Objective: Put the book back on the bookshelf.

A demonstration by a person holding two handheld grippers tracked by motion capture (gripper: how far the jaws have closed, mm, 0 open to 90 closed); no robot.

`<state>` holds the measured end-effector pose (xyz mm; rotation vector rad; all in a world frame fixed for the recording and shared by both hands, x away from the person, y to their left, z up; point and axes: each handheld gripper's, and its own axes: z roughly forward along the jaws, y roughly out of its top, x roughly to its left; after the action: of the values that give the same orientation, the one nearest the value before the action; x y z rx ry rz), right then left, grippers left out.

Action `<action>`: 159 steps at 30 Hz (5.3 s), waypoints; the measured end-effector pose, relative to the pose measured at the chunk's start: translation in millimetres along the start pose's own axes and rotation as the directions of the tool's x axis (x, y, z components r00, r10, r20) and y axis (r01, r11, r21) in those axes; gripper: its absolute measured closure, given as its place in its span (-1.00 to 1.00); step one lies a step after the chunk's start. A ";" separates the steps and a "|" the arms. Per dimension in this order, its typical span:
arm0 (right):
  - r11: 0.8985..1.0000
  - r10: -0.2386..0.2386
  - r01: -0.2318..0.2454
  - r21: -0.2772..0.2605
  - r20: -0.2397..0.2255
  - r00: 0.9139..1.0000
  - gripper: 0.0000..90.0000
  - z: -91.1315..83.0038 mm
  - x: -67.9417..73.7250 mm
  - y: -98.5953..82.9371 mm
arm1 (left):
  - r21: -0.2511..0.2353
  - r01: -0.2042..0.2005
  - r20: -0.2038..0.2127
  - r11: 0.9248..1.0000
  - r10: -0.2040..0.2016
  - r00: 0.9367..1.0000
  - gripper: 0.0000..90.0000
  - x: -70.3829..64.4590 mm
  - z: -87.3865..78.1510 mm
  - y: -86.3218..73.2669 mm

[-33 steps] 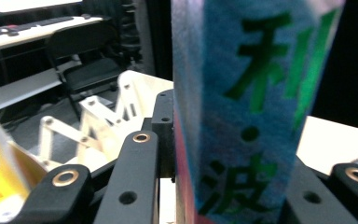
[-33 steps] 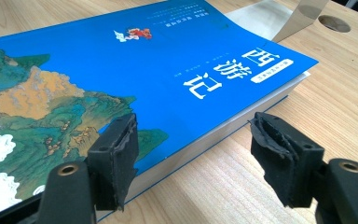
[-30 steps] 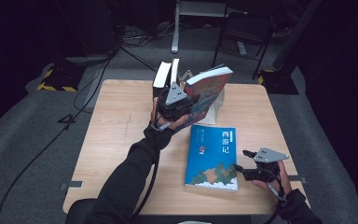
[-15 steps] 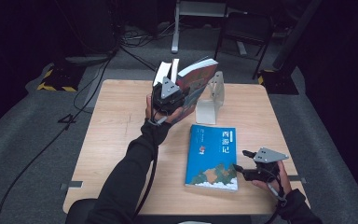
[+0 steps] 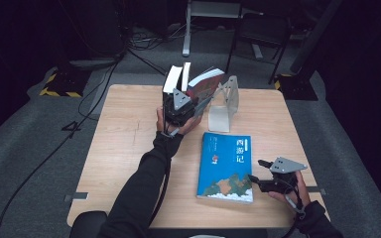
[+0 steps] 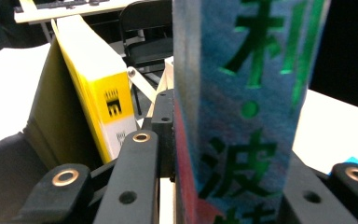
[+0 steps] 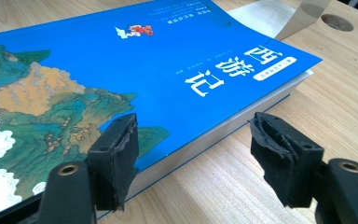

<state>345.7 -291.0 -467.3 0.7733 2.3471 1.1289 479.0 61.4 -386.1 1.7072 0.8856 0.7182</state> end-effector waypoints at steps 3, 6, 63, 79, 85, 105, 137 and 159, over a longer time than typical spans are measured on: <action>1.000 0.000 0.000 -0.001 0.000 1.000 -0.28 -0.2 -0.1 0.2 | -0.003 0.024 -0.008 1.000 -0.024 1.000 0.64 1.7 2.4 -7.3; 1.000 -0.001 0.001 0.000 0.001 1.000 -0.28 0.1 -0.3 -0.3 | -0.015 0.042 -0.008 0.999 -0.042 0.999 0.64 2.0 2.3 -11.3; 1.000 -0.012 0.012 0.029 -0.008 1.000 -0.27 3.7 2.9 0.2 | 0.187 0.159 0.011 0.969 -0.164 0.986 0.61 -0.1 -11.2 -102.1; 1.000 -0.014 0.014 0.027 -0.003 1.000 -0.27 2.8 1.2 -0.5 | 0.164 0.221 -0.053 0.961 -0.215 0.975 0.59 -32.9 28.8 -88.9; 0.999 -0.017 0.017 0.031 -0.004 1.000 -0.27 3.3 1.5 -0.4 | 0.156 0.222 -0.069 0.962 -0.214 0.974 0.55 -34.5 41.0 -85.5; 1.000 -0.012 0.012 0.022 0.000 1.000 -0.27 1.8 -0.5 -1.7 | 0.152 0.153 -0.048 0.977 -0.147 0.988 0.28 -29.9 38.6 -90.0; 1.000 -0.005 0.006 0.025 -0.008 1.000 -0.27 3.8 0.0 -2.3 | 0.156 0.056 -0.080 0.986 -0.044 0.996 0.47 -36.6 55.1 -75.2; 1.000 -0.008 0.008 0.023 -0.005 1.000 -0.27 2.5 0.2 -1.6 | 0.209 -0.042 -0.065 0.977 0.057 0.996 0.45 -30.3 38.1 -72.0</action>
<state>346.5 -290.2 -470.1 0.7693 2.3688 1.1039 477.7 30.2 -467.2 1.9035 0.9991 0.7446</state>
